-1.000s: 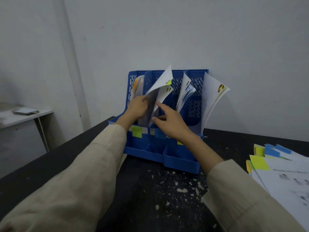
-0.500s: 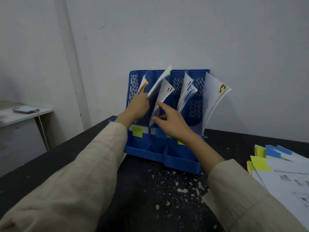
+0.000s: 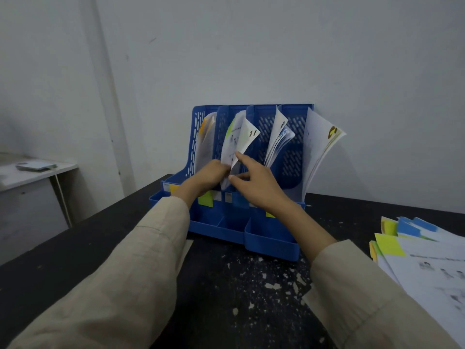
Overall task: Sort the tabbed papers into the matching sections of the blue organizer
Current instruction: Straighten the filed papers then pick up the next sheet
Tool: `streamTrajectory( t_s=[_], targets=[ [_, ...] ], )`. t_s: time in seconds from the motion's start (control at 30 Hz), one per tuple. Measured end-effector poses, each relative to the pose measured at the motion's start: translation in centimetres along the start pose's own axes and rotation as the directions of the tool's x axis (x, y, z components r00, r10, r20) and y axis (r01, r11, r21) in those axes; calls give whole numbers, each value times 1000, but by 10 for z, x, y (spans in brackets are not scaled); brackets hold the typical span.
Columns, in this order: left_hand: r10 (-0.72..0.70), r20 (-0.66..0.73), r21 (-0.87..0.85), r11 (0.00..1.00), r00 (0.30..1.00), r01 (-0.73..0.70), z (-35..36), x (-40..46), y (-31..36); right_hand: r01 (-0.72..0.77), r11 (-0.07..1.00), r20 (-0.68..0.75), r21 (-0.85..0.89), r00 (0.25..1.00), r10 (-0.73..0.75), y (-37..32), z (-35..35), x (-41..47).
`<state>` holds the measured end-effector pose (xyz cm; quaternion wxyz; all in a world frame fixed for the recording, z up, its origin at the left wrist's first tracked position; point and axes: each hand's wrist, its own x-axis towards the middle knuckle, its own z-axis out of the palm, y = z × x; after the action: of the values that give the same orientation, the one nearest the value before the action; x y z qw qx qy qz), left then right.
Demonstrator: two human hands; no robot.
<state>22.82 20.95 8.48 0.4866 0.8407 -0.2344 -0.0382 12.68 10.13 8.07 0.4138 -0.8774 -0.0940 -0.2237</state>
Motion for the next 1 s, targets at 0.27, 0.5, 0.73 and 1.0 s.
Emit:
streamTrajectory(
  t_s=[0.27,0.5,0.73,1.0],
  targets=[
    [257,-252,87,966,933,-243,-4,-13,8,18,1000,-10,24,1000,-18,1,1,-1],
    [191,-165,71,981,968,-181,9,-17,0,13,1000,6,18,1000,-14,1,4,-1],
    [148,-112,10,989,983,-147,8,-27,0,78,997,24,18,997,-78,-5,-8,-12],
    [458,-623,177,872,634,-456,39,-66,10,85,984,101,-157,992,-70,5,-68,-60]
  ],
)
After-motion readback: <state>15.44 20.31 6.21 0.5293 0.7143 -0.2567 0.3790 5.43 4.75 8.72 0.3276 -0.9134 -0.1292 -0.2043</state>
